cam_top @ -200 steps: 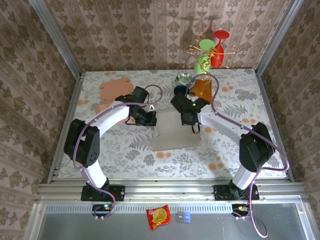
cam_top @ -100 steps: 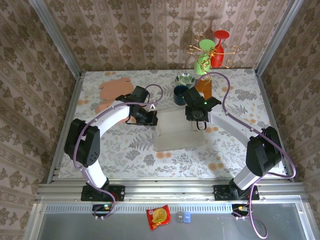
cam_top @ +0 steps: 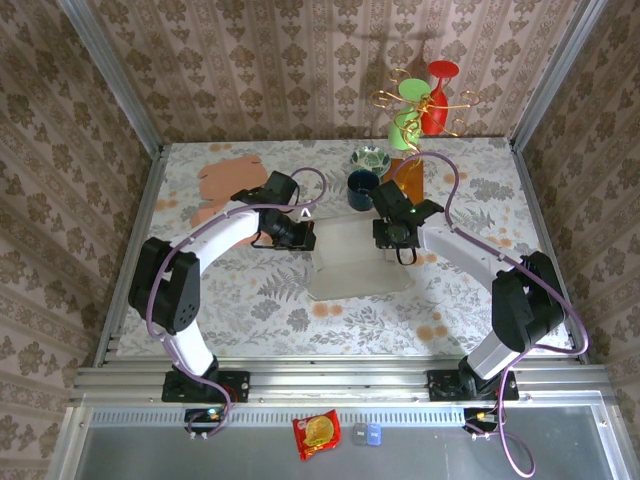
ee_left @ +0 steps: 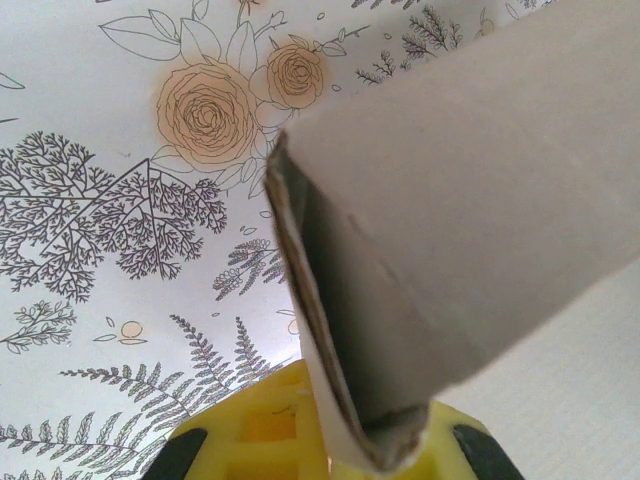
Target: Fold the paper box
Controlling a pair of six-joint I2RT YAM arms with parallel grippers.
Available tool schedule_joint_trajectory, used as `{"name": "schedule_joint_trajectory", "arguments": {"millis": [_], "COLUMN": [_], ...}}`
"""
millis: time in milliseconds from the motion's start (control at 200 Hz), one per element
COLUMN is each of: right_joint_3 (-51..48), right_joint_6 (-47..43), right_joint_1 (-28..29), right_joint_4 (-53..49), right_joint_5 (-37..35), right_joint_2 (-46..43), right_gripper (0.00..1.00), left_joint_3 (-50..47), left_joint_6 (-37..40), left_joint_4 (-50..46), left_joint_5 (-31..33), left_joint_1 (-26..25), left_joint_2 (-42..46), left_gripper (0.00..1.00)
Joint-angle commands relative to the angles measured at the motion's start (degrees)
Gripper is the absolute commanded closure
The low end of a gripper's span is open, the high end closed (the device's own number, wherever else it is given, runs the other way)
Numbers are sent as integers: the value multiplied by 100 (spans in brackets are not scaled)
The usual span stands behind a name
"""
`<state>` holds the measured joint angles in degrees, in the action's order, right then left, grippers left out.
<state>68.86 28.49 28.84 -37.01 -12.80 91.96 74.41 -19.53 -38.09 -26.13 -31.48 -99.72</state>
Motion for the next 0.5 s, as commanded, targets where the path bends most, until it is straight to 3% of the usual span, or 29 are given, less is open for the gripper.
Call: {"name": "schedule_joint_trajectory", "arguments": {"millis": [0,225,360,495], "right_joint_3": [-22,280,656,1006], "right_joint_6": [-48,36,172,506], "right_joint_1": [-28,114,394,765], "right_joint_4": [32,-437,-1101,-1692], "right_joint_5": [-31,-755,-1545,-2401], "right_joint_2": [-109,58,425,712], "right_gripper": [79,91,100,100], "left_joint_3": [145,170,161,144], "left_joint_6": [33,21,-13,-47], "left_joint_4": [-63,-89,-94,-63], "left_joint_5": [-147,-107,-69,-59], "left_joint_1": [-33,-33,-42,-51], "left_joint_2": [-76,-67,-55,-56], "left_gripper": [100,100,100,100]}}
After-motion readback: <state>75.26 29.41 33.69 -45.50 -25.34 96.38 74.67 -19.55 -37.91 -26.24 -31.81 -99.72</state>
